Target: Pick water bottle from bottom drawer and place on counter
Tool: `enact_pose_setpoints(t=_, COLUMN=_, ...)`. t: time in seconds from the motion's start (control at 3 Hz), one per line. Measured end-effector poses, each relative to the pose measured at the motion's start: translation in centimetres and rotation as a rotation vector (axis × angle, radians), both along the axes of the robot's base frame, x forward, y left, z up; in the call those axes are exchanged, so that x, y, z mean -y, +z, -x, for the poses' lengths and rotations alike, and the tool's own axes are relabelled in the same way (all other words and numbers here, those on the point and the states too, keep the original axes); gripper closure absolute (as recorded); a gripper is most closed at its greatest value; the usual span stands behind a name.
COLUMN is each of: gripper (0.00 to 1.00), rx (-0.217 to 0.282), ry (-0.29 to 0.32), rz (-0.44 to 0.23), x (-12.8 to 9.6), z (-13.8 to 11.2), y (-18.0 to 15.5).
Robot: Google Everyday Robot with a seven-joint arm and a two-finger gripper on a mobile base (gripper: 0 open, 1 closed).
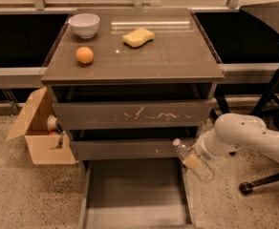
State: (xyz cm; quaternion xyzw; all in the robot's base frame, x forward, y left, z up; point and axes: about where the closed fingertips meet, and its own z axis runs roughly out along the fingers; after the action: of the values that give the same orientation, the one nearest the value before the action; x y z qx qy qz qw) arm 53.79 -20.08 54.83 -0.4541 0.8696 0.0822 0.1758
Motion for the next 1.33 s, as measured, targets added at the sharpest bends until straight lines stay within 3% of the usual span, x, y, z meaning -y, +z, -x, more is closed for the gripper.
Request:
enact_pose_setpoints(t=0.33, gripper=1.00, rx=0.053, ry=0.086, rz=-0.057, x=0.6, z=0.5, y=5.8)
enact_pose_setpoints(t=0.67, gripper=1.00, rx=0.118, ry=0.209, rz=-0.067, x=1.4, z=1.1, y=11.5)
enact_pose_setpoints(t=1.33, gripper=1.00, rx=0.113, ry=0.208, rz=-0.067, x=1.2, z=1.1, y=11.0)
